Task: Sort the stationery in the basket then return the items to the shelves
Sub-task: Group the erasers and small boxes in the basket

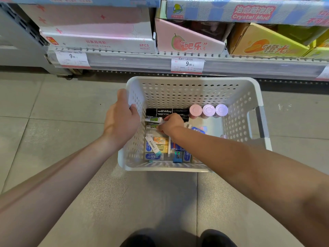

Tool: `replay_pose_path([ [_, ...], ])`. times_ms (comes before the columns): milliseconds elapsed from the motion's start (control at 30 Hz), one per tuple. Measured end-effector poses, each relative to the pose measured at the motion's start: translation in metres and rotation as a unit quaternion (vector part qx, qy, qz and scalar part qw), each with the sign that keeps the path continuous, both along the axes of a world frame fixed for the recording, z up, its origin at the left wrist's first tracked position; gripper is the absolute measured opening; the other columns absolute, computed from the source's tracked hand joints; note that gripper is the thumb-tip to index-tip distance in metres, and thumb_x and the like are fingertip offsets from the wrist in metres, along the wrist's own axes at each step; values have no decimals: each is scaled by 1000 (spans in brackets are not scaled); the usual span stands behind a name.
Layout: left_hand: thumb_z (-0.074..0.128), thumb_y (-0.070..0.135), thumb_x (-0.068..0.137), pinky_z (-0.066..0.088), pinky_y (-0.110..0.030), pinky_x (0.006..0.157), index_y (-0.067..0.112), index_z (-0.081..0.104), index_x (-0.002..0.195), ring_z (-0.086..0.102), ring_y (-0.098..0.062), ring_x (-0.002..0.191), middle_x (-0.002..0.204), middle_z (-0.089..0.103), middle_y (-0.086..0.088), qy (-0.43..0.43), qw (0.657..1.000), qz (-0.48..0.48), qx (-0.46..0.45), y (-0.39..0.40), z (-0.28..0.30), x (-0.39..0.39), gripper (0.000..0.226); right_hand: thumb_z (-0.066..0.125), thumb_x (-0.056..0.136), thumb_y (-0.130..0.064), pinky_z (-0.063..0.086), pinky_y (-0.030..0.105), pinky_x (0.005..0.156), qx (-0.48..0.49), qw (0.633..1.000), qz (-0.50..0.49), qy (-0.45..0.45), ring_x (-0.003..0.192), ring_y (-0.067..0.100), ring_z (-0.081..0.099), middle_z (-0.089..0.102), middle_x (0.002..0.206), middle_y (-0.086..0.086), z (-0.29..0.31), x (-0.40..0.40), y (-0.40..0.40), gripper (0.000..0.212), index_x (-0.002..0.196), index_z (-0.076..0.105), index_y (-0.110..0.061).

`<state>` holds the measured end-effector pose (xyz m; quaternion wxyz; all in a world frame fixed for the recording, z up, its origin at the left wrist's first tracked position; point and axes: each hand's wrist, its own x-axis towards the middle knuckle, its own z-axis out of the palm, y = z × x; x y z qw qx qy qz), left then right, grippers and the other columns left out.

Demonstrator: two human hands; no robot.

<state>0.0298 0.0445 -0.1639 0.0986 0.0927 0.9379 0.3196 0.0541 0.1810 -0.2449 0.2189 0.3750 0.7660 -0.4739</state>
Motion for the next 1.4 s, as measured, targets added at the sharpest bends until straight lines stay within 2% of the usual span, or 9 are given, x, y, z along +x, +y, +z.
replay_pose_path([
  [133,37,10,98,47,-55,51,9,32,108,50,-33,56,64,42,-8,4,1000,-1,3,0,0,0,11,74,80,-20,43,27,75,39,999,10,3,109,25,58,61,118,11,-4,-3,-3,49,122,53,-4],
  [267,37,11,97,47,-56,50,11,32,105,46,-29,54,63,40,-7,-3,1000,3,16,0,-1,0,9,73,81,-21,39,24,66,86,995,46,0,84,21,56,62,96,9,-5,-5,-7,40,113,57,-3],
  [367,37,11,97,48,-56,51,12,32,105,47,-30,55,63,41,-7,-4,1000,1,17,-1,-2,-1,9,70,83,-21,41,25,65,103,992,68,10,90,24,62,64,97,10,-5,-3,-7,33,108,58,-3],
  [633,37,10,98,47,-56,49,13,31,103,45,-28,54,63,39,-7,-6,1000,3,20,0,-2,-1,9,67,85,-19,36,21,48,95,993,69,2,74,20,55,57,80,7,-10,-3,-9,28,64,50,-10],
  [733,37,9,97,44,-48,47,9,32,103,43,-29,54,64,38,-7,-4,1000,3,21,0,-4,-1,8,67,85,-16,32,20,44,53,998,29,-15,76,20,56,59,84,7,-12,-4,-10,13,88,65,-4],
  [800,37,9,97,41,-42,49,8,32,104,42,-28,55,64,38,-6,-7,1000,4,20,0,-4,-2,9,66,85,-16,43,21,57,48,998,33,-26,88,20,62,66,97,8,-14,-5,-9,25,107,66,-4],
  [1000,37,10,97,49,-57,53,12,31,105,49,-32,58,69,43,-9,-15,1000,6,16,-1,-2,-2,10,54,90,-14,47,34,96,26,996,79,-30,115,28,56,61,122,14,-11,-5,-1,32,120,61,-6],
  [1233,38,11,99,49,-49,53,7,33,115,48,-29,60,69,43,-7,-11,1000,8,7,0,-2,-1,17,52,91,-3,47,36,101,-87,993,69,-49,116,29,58,59,125,19,-2,-7,8,35,125,54,4],
  [1400,38,12,99,45,-41,51,5,34,118,48,-24,57,69,43,-3,-2,1000,10,-5,1,-2,-1,20,35,97,6,53,28,82,-283,956,-33,-66,113,34,60,56,86,15,25,-1,30,38,135,38,5],
])
